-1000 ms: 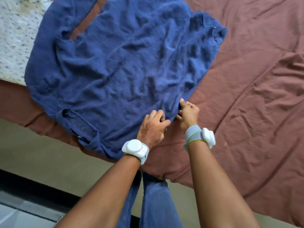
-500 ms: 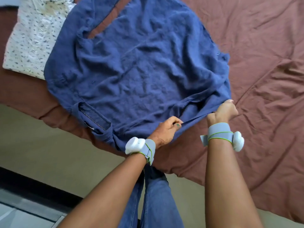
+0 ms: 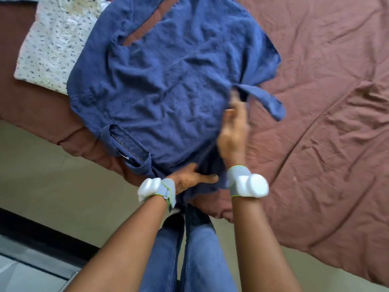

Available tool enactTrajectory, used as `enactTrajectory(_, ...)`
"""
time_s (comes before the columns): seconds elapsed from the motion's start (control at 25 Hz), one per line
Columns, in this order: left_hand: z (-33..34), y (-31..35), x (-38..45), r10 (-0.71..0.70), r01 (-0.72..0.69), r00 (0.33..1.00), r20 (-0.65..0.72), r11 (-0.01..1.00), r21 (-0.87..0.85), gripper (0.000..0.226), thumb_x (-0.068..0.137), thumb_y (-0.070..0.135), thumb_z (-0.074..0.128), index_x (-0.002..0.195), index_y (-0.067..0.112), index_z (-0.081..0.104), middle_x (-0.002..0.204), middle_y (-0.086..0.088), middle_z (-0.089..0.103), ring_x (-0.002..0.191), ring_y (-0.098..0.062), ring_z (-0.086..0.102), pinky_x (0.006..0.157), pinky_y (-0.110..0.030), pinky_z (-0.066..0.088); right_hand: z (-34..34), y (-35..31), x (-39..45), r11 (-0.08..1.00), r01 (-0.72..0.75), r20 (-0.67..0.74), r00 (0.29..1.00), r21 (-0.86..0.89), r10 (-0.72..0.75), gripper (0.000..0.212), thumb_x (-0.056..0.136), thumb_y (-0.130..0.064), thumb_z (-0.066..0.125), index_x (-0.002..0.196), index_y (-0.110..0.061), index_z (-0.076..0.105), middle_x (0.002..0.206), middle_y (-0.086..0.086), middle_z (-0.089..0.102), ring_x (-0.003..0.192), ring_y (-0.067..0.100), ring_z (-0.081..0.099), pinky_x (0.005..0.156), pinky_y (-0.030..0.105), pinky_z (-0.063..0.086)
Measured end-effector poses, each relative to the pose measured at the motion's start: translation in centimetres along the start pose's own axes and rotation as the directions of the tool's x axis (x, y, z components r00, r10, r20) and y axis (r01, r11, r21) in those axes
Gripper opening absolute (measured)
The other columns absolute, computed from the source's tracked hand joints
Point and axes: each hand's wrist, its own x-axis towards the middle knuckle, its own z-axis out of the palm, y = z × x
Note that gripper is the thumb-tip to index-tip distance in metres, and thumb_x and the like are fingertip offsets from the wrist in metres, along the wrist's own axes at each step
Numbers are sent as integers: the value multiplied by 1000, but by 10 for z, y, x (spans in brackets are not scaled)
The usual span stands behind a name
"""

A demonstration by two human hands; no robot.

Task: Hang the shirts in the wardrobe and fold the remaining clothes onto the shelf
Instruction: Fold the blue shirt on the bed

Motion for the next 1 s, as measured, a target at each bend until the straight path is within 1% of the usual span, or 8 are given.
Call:
enactTrajectory(0.12,-23,-40,-3,-95,-132,896,-433,875,-465,56,67,50,79,100,6,68,96,-10,68,92,-22,65,87,-26,50,32,-12,-15,915,241,824,547,-324,148,29,96,-25,42,116,-21,63,130,0,61,121,29,52,98,47,37)
enactTrajectory(0.2,-31,-61,-13,-115,-323,869,-481,603,-729,55,83,48,62,115,4,66,123,-19,62,119,-32,57,109,-41,39,36,7,-29,889,186,875,347,-418,338,26,97,-25,45,117,-29,62,124,-1,65,119,30,54,101,47,38)
enactTrajectory(0.32,-33,-81,-24,-256,-540,739,-623,328,-775,38,97,36,47,110,8,70,126,-19,62,115,-32,59,102,-43,45,2,49,-33,874,-90,662,617,-477,425,29,89,-20,50,116,-25,60,108,6,71,108,34,62,93,45,47)
enactTrajectory(0.44,-18,-82,-15,-579,-311,278,-766,700,-642,44,92,44,52,107,4,64,123,-25,61,108,-39,59,94,-46,48,-26,74,-7,770,-186,361,800,-610,479,23,91,-22,53,112,-14,59,112,17,65,109,37,58,85,46,48)
enactTrajectory(0.56,-4,-60,-4,-196,247,-79,-977,946,-210,55,86,34,60,133,9,45,131,-24,47,117,-43,45,97,-48,36,-31,69,36,731,-35,357,856,-681,374,32,89,-13,55,121,-17,54,132,9,51,122,34,41,90,48,39)
enactTrajectory(0.72,8,-23,37,789,199,359,-499,457,867,49,75,30,70,119,11,59,127,-13,53,116,-33,52,105,-43,35,-25,71,77,507,689,846,501,-518,184,48,88,-4,54,130,-25,51,143,-5,43,136,28,25,105,61,20)
enactTrajectory(0.84,15,-1,57,575,280,762,-297,122,952,65,72,39,77,128,16,53,122,-8,58,111,-28,59,109,-46,35,-46,86,100,334,794,861,465,-509,206,36,94,-10,46,128,-20,53,131,1,50,133,31,28,107,69,11)
enactTrajectory(1.0,7,29,53,27,426,891,-454,298,854,49,86,42,64,126,17,53,123,-13,59,113,-34,59,86,-40,48,-87,111,130,133,737,748,638,-662,184,31,92,-10,45,113,-17,66,121,6,62,130,34,31,108,62,4)
